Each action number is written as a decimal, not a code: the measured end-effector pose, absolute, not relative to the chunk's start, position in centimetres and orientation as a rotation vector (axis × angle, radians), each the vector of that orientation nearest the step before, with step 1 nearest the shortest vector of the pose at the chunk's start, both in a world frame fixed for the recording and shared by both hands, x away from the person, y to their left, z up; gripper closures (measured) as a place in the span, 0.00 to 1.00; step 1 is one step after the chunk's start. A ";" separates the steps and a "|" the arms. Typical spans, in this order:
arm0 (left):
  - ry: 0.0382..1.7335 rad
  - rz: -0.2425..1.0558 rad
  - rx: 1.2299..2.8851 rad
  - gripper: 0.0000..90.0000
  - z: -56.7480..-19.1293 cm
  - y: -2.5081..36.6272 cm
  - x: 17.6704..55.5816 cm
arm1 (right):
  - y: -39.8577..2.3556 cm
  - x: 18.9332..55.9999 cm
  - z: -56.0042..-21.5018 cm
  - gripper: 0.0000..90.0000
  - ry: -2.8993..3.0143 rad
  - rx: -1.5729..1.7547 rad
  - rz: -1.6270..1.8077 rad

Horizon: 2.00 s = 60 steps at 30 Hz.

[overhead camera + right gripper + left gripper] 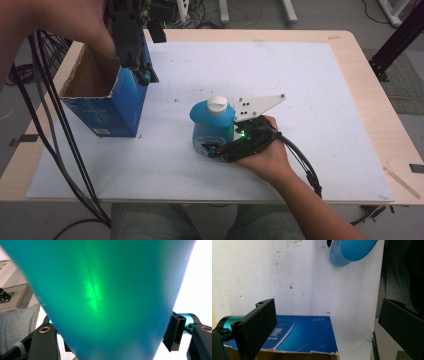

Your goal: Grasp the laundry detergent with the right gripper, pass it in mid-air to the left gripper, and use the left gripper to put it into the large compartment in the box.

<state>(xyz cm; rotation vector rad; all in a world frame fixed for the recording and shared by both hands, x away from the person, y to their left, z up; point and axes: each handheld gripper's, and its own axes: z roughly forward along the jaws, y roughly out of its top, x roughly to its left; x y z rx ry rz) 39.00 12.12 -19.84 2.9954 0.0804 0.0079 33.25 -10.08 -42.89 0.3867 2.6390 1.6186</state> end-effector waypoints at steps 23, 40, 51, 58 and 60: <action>0.064 -0.011 3.016 0.02 -20.3 11.2 39.1 | -10.1 32.8 -42.5 0.50 2.594 0.297 1.608; 0.036 -0.070 3.004 0.02 -20.0 10.5 37.9 | -9.6 32.6 -39.4 0.50 2.643 0.182 1.591; 0.044 -0.094 2.994 0.02 -19.8 9.8 36.8 | -8.9 32.7 -36.5 0.50 2.639 0.148 1.593; 0.016 -0.096 2.989 0.02 -19.6 9.0 35.9 | -8.1 32.8 -34.9 0.51 2.645 0.120 1.602; 0.005 -0.096 2.984 0.02 -19.5 8.7 35.6 | -7.9 32.9 -34.7 0.51 2.648 0.112 1.605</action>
